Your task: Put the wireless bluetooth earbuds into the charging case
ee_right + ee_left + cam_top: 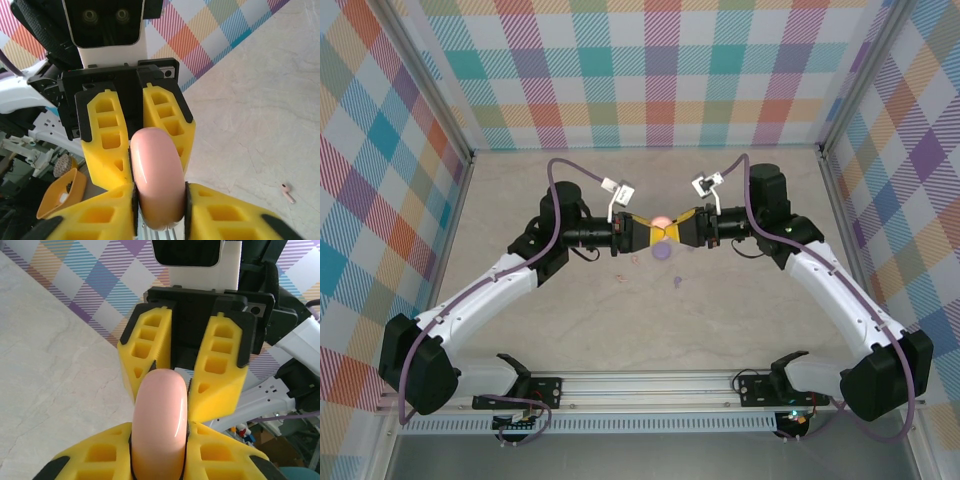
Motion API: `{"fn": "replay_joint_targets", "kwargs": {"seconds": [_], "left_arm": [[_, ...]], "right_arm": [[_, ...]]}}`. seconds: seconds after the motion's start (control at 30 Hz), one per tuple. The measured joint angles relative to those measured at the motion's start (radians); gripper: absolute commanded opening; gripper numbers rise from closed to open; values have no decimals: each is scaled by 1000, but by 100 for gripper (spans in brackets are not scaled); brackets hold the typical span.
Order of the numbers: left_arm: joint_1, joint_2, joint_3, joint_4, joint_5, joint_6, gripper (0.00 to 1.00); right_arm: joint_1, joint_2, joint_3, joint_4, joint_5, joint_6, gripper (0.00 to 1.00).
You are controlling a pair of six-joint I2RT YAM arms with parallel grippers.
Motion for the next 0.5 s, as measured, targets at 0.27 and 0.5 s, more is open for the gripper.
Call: {"fn": "replay_joint_targets", "kwargs": {"seconds": [0.27,0.5], "left_arm": [[-5,-20,-12,-71,-105,206,15],[-6,-68,-40,-62,-111,431,13]], "right_arm": [[3,-42,45,-121,153,-63,62],[35,-55,101,-222,227,-104,66]]}}
